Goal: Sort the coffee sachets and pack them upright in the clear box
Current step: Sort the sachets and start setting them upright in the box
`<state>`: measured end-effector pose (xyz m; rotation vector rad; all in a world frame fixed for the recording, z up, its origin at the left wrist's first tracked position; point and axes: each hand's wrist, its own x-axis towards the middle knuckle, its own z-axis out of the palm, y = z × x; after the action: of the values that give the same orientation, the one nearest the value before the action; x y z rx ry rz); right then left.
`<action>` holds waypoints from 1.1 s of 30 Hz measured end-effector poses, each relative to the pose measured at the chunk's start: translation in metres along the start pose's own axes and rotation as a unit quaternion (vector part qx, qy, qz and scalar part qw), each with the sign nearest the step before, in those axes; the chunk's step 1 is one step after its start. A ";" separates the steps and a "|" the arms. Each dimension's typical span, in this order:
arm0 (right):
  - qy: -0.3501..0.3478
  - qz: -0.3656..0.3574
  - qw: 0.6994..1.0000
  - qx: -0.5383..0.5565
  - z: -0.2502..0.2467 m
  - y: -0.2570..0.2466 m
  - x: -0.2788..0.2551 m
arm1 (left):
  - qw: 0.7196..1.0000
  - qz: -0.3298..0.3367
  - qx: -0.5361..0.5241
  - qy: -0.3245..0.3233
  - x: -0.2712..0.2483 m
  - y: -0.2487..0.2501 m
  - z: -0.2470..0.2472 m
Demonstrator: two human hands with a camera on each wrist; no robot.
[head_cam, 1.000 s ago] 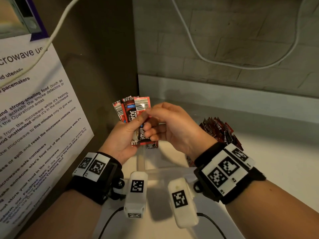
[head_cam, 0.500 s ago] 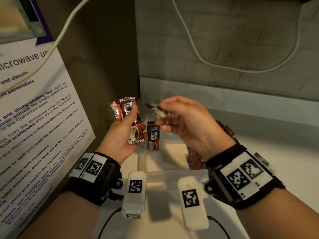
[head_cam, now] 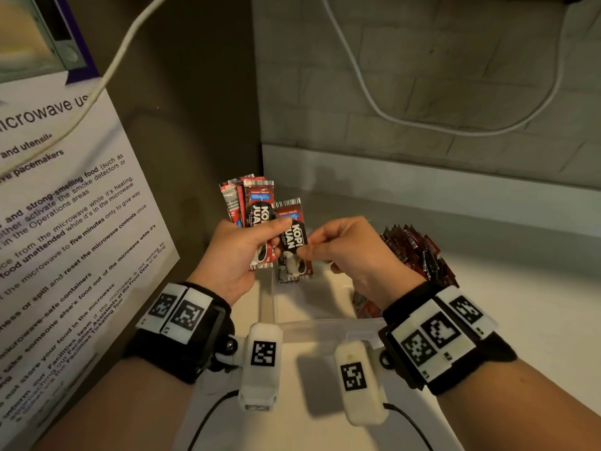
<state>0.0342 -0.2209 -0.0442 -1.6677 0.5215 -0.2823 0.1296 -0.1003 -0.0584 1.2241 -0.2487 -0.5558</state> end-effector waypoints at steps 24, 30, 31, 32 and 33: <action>0.067 0.025 0.974 -0.216 0.027 0.050 0.039 | 0.992 -0.068 0.078 0.072 0.008 -0.036 -0.017; 0.067 0.030 0.972 -0.222 0.026 0.051 0.038 | 0.993 -0.070 0.069 0.068 0.007 -0.033 -0.020; 0.069 0.032 0.972 -0.221 0.026 0.051 0.038 | 0.993 -0.072 0.066 0.068 0.008 -0.032 -0.021; 0.071 0.033 0.973 -0.218 0.025 0.051 0.038 | 0.993 -0.075 0.064 0.070 0.008 -0.032 -0.022; 0.072 0.033 0.973 -0.216 0.025 0.050 0.038 | 0.993 -0.078 0.062 0.070 0.009 -0.031 -0.023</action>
<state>0.0694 -0.2226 -0.1018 -2.0555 0.7873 -0.2529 0.1395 -0.0930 -0.0964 1.4054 -0.0695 -0.5918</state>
